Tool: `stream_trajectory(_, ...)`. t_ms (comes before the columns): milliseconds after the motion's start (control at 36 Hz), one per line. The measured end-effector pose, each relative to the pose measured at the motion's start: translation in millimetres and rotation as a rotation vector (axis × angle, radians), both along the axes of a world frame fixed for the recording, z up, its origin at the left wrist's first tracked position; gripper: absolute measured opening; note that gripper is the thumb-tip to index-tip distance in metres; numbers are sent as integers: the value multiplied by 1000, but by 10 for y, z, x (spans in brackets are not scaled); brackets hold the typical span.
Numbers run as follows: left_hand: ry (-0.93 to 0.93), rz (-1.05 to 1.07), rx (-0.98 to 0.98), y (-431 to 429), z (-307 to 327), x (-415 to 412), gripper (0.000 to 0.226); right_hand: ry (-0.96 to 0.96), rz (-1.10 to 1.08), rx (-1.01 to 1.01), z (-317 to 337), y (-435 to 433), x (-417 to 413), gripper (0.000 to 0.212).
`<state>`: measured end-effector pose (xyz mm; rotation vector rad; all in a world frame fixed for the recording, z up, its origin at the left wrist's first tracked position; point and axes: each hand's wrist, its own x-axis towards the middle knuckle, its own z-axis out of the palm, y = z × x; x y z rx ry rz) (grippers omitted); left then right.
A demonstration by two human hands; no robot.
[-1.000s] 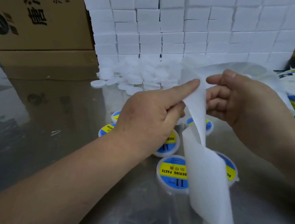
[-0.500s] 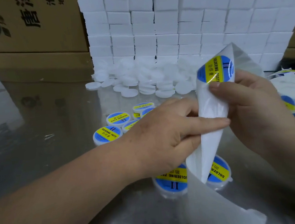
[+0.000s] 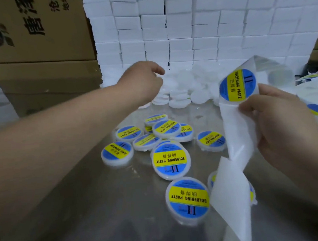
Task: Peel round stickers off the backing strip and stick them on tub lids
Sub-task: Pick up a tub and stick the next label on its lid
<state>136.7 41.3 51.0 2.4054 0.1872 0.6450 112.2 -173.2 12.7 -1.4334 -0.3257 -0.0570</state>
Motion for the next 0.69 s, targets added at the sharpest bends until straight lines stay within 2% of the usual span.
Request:
stream_trajectory(83,186,11,224,123,-52,371,41,-16,-13,-51,-13,-10,12,36)
stream_trajectory(167,361,41,536,210,-132,728,53,-31,-17,-75,-15,-9,1,35)
stream_trajectory(278,488,59,714,260,-294,1023,70,-34,10,-98,-12,1,-17,40)
stream_trajectory(361,529,76,737,258,-428,1127,61,-33,9,-118,-15,5,-13,40)
stream_trajectory(472,308,99,771,269,-464,1130,33,-29,39,-83,-13,18,-40,44)
stream_trajectory(639,155,115,608,252,-337,1071,16,-43,72,-61,3,26,-77,45)
stream_trajectory(694,111,100,494,241,-279,1042,7,-45,78,-58,10,21,-77,45)
